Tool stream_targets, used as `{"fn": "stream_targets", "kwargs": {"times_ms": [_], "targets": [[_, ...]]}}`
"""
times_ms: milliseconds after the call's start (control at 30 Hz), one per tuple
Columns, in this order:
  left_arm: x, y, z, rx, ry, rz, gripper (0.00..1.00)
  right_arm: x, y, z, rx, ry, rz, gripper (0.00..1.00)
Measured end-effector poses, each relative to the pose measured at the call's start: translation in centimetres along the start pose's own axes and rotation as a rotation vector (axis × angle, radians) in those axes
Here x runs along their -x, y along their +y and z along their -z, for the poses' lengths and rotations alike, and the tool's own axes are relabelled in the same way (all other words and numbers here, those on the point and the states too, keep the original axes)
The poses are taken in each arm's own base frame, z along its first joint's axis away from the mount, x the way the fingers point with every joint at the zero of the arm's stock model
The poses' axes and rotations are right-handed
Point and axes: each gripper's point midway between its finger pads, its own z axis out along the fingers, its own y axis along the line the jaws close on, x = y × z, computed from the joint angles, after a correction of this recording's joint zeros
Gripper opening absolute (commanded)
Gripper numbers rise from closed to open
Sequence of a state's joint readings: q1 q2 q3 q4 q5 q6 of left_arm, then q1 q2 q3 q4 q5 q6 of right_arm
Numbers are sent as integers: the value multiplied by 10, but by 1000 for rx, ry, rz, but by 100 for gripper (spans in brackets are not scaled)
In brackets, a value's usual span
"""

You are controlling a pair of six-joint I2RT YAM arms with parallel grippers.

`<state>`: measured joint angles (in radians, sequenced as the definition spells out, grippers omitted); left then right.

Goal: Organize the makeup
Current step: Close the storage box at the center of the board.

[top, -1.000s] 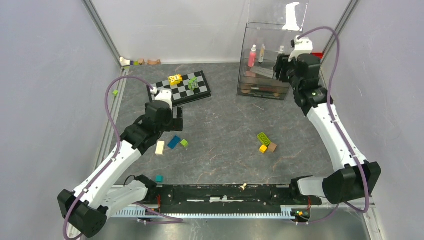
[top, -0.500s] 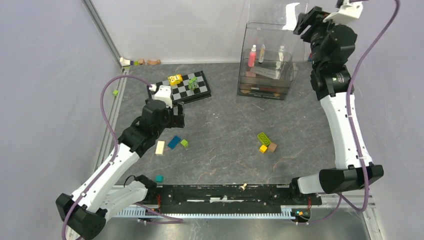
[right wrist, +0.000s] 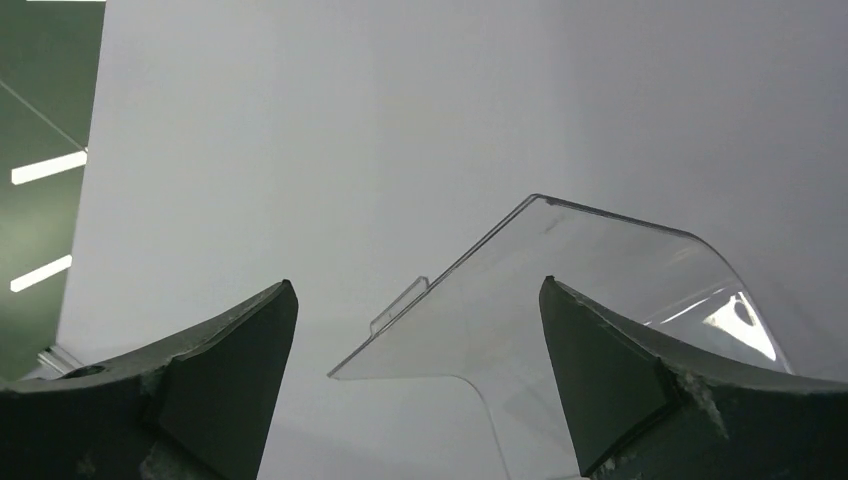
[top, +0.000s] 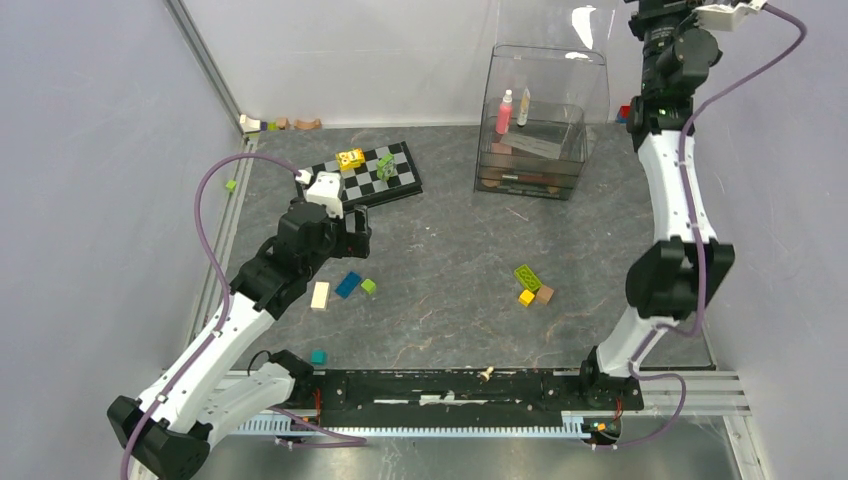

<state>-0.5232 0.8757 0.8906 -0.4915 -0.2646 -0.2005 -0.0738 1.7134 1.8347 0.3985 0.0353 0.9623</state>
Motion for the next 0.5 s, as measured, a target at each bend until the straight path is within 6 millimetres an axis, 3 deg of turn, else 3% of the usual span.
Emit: {"fn": "stream_targets", "kwargs": {"times_ms": [133, 233, 400, 500], "targets": [[0, -1, 0, -4, 0, 0, 100, -20, -23, -28, 0, 10, -161, 98], [1, -1, 1, -4, -3, 1, 100, -26, -30, -35, -17, 5, -239, 98], [1, -1, 1, -5, -4, 1, 100, -13, -22, -39, -27, -43, -332, 98], [1, 0, 1, -4, -4, 1, 100, -7, -27, -40, -65, -82, -366, 98]]}}
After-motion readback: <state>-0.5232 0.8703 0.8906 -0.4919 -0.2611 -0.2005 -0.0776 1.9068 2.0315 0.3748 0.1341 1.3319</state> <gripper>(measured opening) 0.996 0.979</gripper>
